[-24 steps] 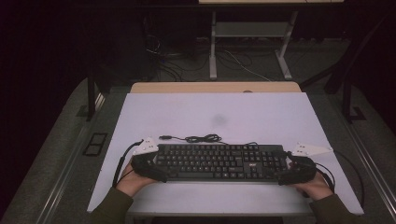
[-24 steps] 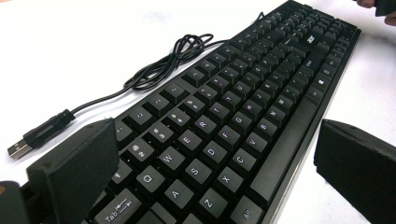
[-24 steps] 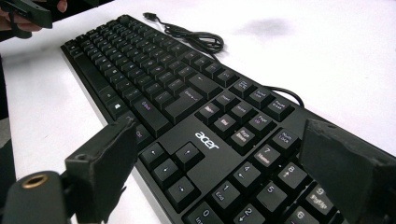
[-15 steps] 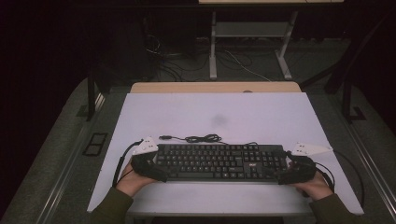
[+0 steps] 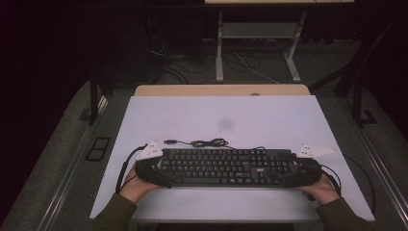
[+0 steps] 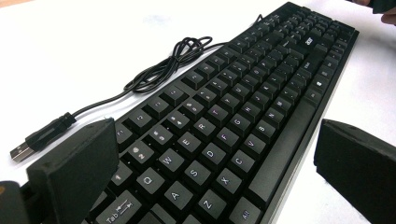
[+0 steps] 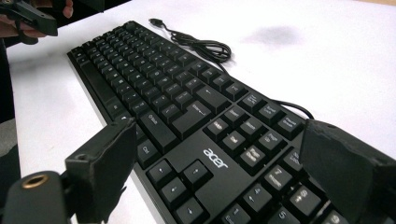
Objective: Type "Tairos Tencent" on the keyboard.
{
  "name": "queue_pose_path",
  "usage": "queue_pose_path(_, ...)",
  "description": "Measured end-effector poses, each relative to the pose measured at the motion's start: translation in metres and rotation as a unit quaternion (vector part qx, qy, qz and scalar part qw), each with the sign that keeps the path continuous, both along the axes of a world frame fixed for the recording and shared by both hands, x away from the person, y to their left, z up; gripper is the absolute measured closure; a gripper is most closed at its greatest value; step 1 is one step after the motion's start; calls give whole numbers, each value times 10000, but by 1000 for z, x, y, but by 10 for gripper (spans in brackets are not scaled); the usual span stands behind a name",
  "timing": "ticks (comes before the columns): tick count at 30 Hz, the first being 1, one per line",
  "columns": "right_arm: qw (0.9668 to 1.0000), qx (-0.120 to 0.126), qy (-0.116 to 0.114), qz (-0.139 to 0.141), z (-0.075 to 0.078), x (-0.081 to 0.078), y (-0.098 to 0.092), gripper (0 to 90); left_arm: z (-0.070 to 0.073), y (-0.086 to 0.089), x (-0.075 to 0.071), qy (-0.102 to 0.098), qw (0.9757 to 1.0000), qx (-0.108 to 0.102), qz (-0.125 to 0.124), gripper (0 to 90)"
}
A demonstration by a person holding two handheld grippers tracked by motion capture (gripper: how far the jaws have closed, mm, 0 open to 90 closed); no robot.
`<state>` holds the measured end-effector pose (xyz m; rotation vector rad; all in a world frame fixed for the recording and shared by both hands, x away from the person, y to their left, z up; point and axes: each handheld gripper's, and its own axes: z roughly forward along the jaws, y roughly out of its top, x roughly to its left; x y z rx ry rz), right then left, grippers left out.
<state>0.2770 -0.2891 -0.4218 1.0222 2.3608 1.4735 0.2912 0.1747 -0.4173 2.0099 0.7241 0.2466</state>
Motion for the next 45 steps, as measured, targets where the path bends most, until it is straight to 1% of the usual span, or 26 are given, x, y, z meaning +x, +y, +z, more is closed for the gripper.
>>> queue_pose_path(10, 9999, -26, 53, 119, 2, 4, 12, 111, -1, -1, 1, 8, 10000, -3, -5, 0)
queue_pose_path(16, 9998, -15, 114, 145, 4, 8, 19, 111, -1, -1, 1, 16, 10000, 6, -13, 0)
queue_pose_path(24, 9996, -19, 113, 254, 4, 13, 29, 111, -1, -2, 1, 32, 10000, 14, -25, 0)
queue_pose_path(31, 9995, 27, 130, 288, 6, 17, 36, 111, -2, -2, 2, 33, 10000, 6, -21, 0)
queue_pose_path(45, 9991, 25, 136, 393, 7, 24, 48, 112, -2, -3, 2, 42, 10000, 12, -14, 0)
